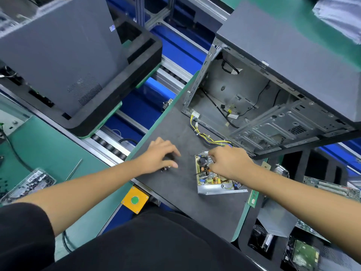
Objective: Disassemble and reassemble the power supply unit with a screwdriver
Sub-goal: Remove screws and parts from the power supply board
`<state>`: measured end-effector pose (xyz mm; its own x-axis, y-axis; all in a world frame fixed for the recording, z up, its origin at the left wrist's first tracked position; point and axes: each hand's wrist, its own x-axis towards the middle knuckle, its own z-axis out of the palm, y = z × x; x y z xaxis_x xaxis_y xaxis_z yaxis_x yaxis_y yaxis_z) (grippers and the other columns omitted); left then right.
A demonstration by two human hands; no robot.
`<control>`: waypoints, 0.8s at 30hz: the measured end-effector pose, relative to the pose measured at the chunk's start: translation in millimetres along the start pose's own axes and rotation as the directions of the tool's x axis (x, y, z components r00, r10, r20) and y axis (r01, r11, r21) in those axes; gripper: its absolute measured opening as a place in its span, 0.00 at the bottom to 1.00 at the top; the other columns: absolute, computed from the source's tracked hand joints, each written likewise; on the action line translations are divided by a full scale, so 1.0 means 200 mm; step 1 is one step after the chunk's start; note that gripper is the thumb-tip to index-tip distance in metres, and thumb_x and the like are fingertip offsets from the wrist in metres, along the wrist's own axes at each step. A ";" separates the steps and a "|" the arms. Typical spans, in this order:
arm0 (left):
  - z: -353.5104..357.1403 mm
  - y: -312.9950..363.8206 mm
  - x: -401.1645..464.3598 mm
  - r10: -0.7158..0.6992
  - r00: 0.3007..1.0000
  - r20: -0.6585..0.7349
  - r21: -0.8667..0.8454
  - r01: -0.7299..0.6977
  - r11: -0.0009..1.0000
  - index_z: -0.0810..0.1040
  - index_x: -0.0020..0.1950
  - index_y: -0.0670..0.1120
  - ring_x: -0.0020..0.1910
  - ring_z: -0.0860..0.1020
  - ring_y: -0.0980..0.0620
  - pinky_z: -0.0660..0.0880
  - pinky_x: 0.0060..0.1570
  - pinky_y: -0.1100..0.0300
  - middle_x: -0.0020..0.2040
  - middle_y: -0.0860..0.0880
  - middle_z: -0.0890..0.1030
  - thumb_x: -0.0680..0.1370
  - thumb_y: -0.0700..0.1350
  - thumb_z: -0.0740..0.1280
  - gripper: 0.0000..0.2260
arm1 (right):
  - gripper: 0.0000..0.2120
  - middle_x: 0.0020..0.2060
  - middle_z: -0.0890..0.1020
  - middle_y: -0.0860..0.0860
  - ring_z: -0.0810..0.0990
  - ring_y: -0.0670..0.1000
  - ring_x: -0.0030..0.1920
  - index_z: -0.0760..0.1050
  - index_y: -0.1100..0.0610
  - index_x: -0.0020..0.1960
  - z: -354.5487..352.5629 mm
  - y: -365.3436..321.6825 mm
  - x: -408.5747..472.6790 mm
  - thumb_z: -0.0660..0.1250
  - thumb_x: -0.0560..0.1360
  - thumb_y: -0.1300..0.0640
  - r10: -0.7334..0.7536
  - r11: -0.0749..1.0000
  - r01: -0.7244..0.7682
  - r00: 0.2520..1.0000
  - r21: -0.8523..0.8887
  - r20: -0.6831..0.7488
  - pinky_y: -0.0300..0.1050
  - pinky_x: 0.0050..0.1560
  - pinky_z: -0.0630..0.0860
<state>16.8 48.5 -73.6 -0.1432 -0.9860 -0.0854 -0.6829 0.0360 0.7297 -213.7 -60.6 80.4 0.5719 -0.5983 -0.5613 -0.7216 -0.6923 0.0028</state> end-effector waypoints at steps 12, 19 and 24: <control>0.15 0.23 0.12 0.017 0.990 0.137 -0.032 -0.013 0.999 0.82 0.55 0.51 0.54 0.77 0.55 0.67 0.58 0.56 0.51 0.55 0.82 0.77 0.54 0.73 0.11 | 0.08 0.36 0.77 0.48 0.74 0.58 0.41 0.66 0.52 0.36 -0.02 0.02 0.03 0.63 0.68 0.51 -0.007 0.999 0.012 0.994 0.046 -0.106 0.46 0.36 0.65; 0.19 0.27 0.14 -0.033 0.992 0.118 -0.175 0.054 0.983 0.82 0.50 0.47 0.45 0.78 0.60 0.75 0.49 0.60 0.47 0.54 0.84 0.76 0.45 0.75 0.06 | 0.09 0.33 0.76 0.48 0.74 0.58 0.39 0.65 0.52 0.35 -0.02 0.04 0.03 0.64 0.68 0.50 -0.008 0.996 0.019 0.992 0.085 -0.127 0.45 0.34 0.63; 0.22 0.27 0.10 -0.138 0.990 -0.005 -0.414 0.124 0.902 0.83 0.50 0.47 0.46 0.81 0.59 0.72 0.46 0.71 0.43 0.56 0.84 0.76 0.39 0.74 0.04 | 0.07 0.31 0.76 0.46 0.75 0.55 0.38 0.70 0.52 0.38 -0.04 0.08 0.02 0.67 0.67 0.50 0.033 0.979 0.011 0.977 0.205 -0.212 0.43 0.31 0.61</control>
<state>-55.6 37.6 -65.8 -0.0443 -0.9823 -0.1822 -0.3367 -0.1570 0.9284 -220.3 -76.6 85.1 0.6173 -0.6929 -0.3726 -0.7797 -0.6018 -0.1728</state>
